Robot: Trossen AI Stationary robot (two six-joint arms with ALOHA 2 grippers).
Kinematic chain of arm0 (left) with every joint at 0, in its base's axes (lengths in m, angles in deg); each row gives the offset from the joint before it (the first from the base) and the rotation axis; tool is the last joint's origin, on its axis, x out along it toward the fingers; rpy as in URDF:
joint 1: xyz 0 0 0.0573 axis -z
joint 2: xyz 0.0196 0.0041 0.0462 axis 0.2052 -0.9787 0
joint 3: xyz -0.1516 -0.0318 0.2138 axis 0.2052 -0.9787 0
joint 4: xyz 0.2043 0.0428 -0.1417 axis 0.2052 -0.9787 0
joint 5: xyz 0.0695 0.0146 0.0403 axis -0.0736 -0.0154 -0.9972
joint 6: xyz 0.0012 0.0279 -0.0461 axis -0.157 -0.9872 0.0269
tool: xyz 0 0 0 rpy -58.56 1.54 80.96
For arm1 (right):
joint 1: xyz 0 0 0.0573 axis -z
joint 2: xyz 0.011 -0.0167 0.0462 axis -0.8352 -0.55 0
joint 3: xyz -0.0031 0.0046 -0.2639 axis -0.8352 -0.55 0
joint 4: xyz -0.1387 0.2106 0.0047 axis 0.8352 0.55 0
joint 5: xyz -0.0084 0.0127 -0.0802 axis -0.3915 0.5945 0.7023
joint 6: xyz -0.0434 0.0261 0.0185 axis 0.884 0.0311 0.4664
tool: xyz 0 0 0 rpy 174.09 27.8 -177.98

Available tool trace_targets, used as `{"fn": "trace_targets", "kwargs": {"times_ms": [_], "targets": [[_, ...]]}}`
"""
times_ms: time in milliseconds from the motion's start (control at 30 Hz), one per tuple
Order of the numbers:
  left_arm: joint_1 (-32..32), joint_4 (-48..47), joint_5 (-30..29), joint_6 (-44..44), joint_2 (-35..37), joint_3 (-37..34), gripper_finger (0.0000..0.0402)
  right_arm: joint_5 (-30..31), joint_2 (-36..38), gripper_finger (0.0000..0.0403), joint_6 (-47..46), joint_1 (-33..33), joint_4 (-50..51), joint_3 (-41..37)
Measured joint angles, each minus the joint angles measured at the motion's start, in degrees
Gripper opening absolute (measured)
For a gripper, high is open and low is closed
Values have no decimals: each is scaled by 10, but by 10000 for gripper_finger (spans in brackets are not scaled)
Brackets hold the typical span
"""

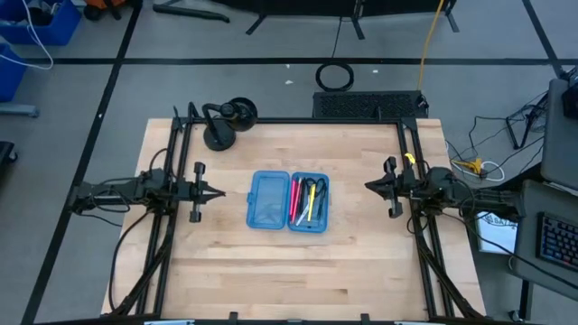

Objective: Pick & place school supplies into a supply box
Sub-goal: Return to Home Position

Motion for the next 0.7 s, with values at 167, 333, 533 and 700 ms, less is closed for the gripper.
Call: {"fn": "trace_targets", "kwargs": {"times_ms": [167, 333, 533, 700], "targets": [[1, 1, 0, -3, 0, 0, 0, -1, 3, 0, 2, 0, 0, 0], [1, 0, 3, 15, 0, 0, 1, 15, 2, 0, 18, 0, 3, 0], [1, -6, -16, 71, -6, 0, 25, 16, 2, 0, 20, 0, 6, 0], [1, -4, -15, 74, -6, 0, 39, 16, 2, 0, 21, 0, 6, 0]]}}
